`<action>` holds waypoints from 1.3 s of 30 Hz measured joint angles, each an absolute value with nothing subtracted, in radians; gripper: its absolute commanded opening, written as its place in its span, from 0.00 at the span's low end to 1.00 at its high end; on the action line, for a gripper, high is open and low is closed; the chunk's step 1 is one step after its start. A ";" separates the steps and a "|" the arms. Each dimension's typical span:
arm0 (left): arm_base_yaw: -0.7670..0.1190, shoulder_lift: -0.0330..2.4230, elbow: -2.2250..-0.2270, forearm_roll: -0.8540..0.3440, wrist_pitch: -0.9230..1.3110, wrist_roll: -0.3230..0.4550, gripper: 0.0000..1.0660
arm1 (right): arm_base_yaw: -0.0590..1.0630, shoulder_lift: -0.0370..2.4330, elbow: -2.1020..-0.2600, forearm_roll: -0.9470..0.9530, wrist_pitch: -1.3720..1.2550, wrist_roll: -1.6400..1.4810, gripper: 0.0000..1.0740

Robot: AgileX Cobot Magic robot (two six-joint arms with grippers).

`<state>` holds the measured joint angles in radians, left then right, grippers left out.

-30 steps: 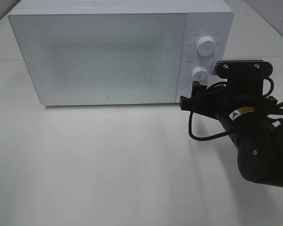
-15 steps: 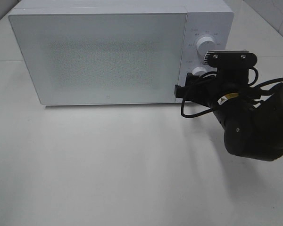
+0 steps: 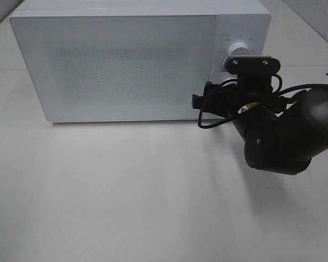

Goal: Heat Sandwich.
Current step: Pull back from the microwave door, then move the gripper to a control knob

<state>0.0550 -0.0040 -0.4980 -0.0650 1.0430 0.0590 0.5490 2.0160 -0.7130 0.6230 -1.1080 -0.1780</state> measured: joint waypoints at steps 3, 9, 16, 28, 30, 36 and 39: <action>0.055 -0.004 -0.498 -0.065 1.043 0.059 0.95 | 0.549 2.018 -0.714 0.623 -1.108 -0.178 0.71; 0.055 -0.004 -0.498 -0.065 1.043 0.059 0.95 | 0.549 2.018 -0.714 0.623 -1.105 -0.180 0.56; 0.055 -0.004 -0.498 -0.065 1.043 0.059 0.95 | 0.545 2.018 -0.714 0.661 -1.117 -0.180 0.13; 0.055 -0.004 -0.498 -0.065 1.043 0.059 0.95 | 0.545 2.019 -0.714 0.662 -1.118 -0.216 0.02; 0.055 -0.004 -0.498 -0.065 1.043 0.059 0.95 | 0.545 2.019 -0.714 0.662 -1.118 -0.216 0.02; 0.055 -0.004 -0.498 -0.065 1.043 0.059 0.95 | 0.545 2.020 -0.714 0.662 -1.120 -0.216 0.03; 0.055 -0.004 -0.498 -0.065 1.043 0.059 0.95 | 0.545 2.022 -0.714 0.662 -1.125 -0.211 0.03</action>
